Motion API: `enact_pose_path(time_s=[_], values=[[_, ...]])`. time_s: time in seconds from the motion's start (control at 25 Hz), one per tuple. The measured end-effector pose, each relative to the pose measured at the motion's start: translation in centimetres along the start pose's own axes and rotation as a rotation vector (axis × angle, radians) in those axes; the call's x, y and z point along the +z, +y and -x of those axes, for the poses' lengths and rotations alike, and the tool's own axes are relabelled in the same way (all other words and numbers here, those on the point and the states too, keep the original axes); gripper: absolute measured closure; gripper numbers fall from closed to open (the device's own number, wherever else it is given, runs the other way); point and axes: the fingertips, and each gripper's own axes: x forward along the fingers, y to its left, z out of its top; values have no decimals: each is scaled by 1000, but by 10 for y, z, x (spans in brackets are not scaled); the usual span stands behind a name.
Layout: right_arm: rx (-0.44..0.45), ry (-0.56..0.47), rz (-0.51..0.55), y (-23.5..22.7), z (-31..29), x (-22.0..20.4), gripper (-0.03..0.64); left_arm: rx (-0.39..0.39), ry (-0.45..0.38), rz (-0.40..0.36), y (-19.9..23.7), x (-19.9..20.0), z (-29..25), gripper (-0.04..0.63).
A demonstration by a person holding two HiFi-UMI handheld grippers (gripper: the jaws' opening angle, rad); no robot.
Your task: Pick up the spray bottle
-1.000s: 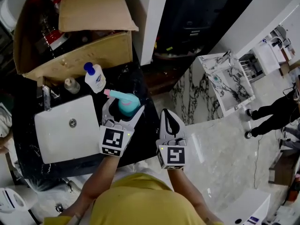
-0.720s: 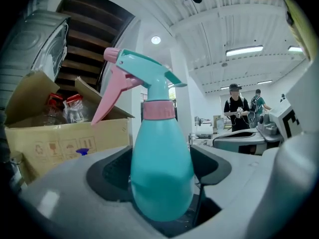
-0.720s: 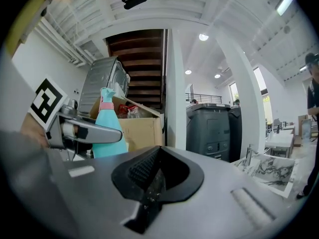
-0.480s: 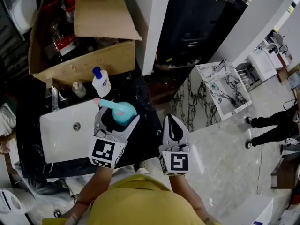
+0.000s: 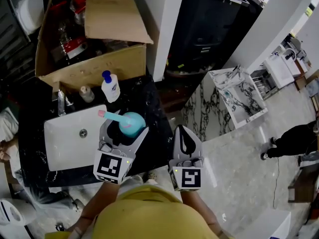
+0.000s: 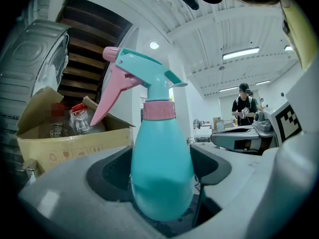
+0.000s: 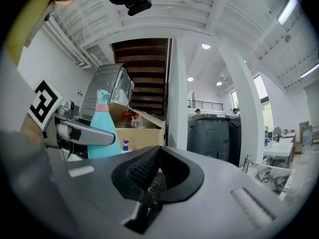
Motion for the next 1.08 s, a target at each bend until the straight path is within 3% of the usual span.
enact_pose_path(time_s=[1.08], values=[[33, 13, 2, 11, -8, -2, 618, -14, 15, 6, 1, -11, -3, 230]])
